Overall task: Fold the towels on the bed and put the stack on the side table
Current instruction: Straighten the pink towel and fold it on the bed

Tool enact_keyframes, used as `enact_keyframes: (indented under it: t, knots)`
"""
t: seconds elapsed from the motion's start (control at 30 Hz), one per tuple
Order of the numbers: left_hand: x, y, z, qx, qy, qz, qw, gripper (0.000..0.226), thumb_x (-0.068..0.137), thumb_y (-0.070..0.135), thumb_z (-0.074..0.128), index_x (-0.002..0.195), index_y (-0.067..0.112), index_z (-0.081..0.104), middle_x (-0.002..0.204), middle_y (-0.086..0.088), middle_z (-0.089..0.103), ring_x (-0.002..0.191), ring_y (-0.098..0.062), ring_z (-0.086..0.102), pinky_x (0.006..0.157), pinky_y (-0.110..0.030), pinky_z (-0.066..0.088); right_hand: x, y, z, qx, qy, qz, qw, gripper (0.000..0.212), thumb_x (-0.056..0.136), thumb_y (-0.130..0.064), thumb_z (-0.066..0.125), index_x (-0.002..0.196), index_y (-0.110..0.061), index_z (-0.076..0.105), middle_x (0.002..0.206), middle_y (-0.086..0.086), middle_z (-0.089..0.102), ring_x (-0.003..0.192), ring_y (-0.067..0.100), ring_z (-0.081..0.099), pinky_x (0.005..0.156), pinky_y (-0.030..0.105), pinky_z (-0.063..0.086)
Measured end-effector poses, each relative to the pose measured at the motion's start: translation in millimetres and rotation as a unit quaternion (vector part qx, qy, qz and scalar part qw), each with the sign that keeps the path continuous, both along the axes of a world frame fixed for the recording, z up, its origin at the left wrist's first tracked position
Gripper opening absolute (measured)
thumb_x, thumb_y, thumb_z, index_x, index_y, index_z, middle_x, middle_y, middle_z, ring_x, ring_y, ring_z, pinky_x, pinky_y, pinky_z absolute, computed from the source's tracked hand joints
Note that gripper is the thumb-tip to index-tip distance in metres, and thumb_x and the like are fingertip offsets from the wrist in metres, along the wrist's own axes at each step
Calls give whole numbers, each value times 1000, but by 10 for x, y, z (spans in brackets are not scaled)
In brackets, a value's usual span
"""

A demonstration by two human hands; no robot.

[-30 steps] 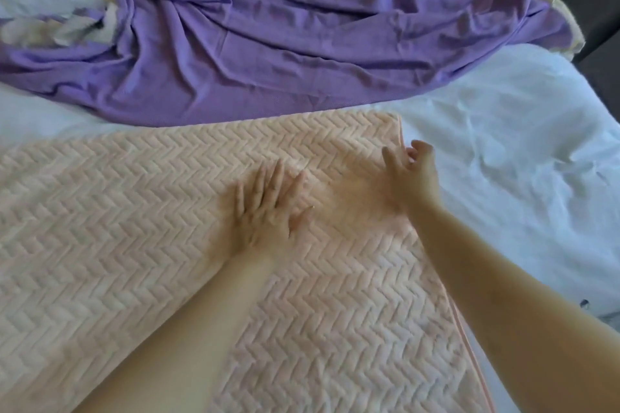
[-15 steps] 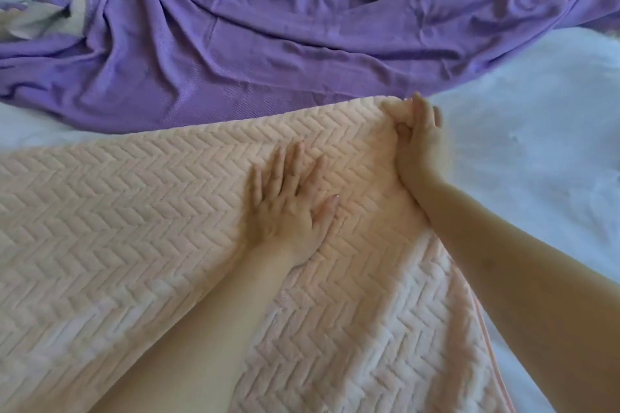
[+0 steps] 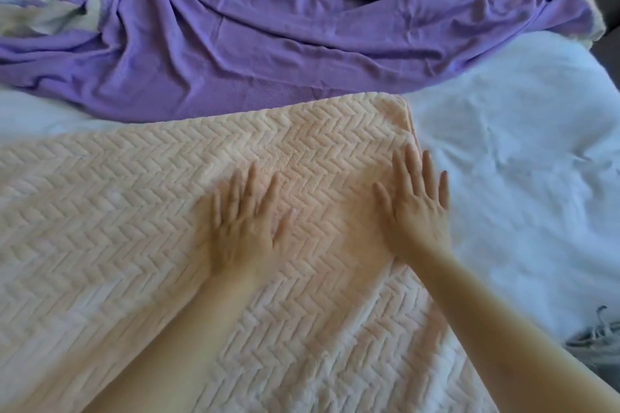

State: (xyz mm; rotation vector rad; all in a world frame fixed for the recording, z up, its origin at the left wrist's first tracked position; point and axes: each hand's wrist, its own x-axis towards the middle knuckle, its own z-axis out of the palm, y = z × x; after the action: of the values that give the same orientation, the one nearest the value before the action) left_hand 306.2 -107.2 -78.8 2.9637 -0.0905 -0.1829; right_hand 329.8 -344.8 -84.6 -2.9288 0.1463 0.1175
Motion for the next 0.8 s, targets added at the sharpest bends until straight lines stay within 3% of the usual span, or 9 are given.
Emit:
enact_keyframes:
  t: [0.07,0.13,0.2,0.3,0.4,0.5,0.6,0.67,0.8]
  knots:
    - [-433,-106,39,-22,-3,-98,995,63,96,56,16,152,29,19,161,-5,11,148,-27,10,117,-51,5,-332,-17,58,47,22,-2,999,64,93,-62,3,152,-35,3,160,-11,-6,145,10,-17,116,30,-18]
    - [-825,-224,7,-12,21,-163,986,61,96,56,22,151,29,23,160,-4,14,147,-29,15,114,-54,10,-775,-76,42,31,78,39,996,57,92,-62,1,147,-49,-4,158,-15,-12,144,10,-23,116,33,-17]
    - [-1093,-302,-34,7,60,-151,987,61,95,56,21,151,31,22,160,-1,9,147,-29,9,114,-53,8,-1145,-237,-22,-28,112,54,992,52,92,-62,-5,143,-54,-12,156,-19,-18,143,11,-26,118,38,-13]
    - [-1329,-397,-50,19,83,-89,992,64,92,57,3,151,34,-3,159,2,-13,146,-25,-17,116,-50,-9,-1472,-470,-33,-44,125,-15,991,54,92,-61,-2,144,-52,-15,155,-19,-20,143,12,-25,118,40,-13]
    - [-1665,-628,96,-11,113,-131,985,63,93,55,17,151,30,19,159,-2,11,147,-30,8,114,-52,5,-1877,-572,51,-19,146,-34,989,58,92,-60,2,146,-47,-14,157,-16,-16,143,11,-22,118,36,-12]
    - [-2082,-808,141,-18,127,-186,974,61,91,53,27,147,29,35,155,-3,27,143,-32,25,109,-54,13,-2489,-565,177,-6,146,-52,988,57,96,-56,16,150,-42,5,160,-9,8,147,17,7,117,33,6]
    - [-2411,-904,140,-17,135,-201,970,62,89,53,30,145,28,38,154,-5,31,141,-33,30,108,-55,15,-3134,-574,266,30,117,-124,985,55,93,-52,38,145,-35,30,140,-3,44,121,27,47,95,39,39]
    - [-2604,-935,111,-13,137,-216,967,65,90,55,25,149,27,29,157,-4,23,144,-32,22,111,-55,11,-3514,-593,274,76,120,-187,972,57,91,-55,37,143,-33,29,133,-1,47,109,30,56,81,38,46]
    - [-2966,-926,0,10,126,-248,961,65,85,62,-6,144,41,-23,154,6,-30,143,-21,-26,114,-51,-17,-4117,-630,235,102,145,-264,948,45,95,-54,31,137,-40,24,126,5,57,87,29,60,68,35,44]
